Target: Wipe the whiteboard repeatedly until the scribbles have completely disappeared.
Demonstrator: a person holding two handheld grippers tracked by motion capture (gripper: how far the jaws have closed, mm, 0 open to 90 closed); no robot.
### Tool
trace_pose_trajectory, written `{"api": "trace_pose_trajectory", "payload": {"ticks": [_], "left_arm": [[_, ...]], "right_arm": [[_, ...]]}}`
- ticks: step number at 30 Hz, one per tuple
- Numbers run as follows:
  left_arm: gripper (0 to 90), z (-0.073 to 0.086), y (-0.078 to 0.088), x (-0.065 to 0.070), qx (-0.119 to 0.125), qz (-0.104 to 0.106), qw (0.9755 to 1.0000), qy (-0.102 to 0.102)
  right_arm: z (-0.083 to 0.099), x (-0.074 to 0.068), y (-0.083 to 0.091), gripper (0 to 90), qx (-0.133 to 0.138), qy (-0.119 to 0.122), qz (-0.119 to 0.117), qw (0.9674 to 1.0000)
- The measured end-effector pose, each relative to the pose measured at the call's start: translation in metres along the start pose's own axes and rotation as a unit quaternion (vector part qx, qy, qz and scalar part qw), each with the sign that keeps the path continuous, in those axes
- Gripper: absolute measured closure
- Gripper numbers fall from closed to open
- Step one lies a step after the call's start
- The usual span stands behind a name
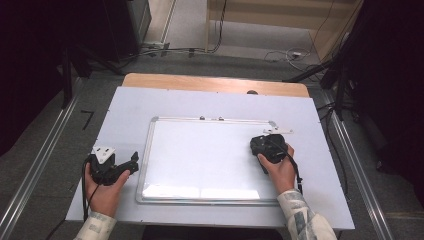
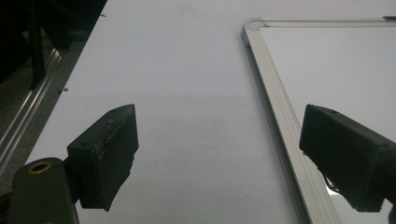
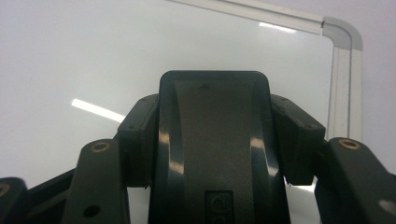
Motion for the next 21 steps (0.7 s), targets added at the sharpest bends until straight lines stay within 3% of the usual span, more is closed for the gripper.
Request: {"api": "trace_pose_trajectory", "payload": {"ticks": [8, 16, 21], "left_arm": [[12.5, 0.000, 0.000, 0.000, 0.001, 0.000, 1.0000, 0.001], [12.4, 0.000, 0.001, 0.000, 0.000, 0.000, 1.0000, 0.000], [12.5, 0.000, 0.000, 0.000, 0.000, 0.000, 1.0000, 0.000]], "right_arm": [[-0.001, 0.000, -0.001, 38.9, -0.002, -0.001, 0.006, 1.0000], [0.030, -0.015, 0.022, 38.9, -0.007, 0.017, -0.015, 0.9997], [0.040, -0.023, 0.029, 38.9, -0.009, 0.027, -0.019, 0.9994]]}}
Point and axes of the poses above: each handheld gripper's, and its own axes: y roughly backward along the jaws, z roughly out of its underside, x roughly to its right, the point moved 10 cm from there along -y, roughly forward along the jaws, and after that the axes turned 13 degrees about -y, right-handed, at the moved point
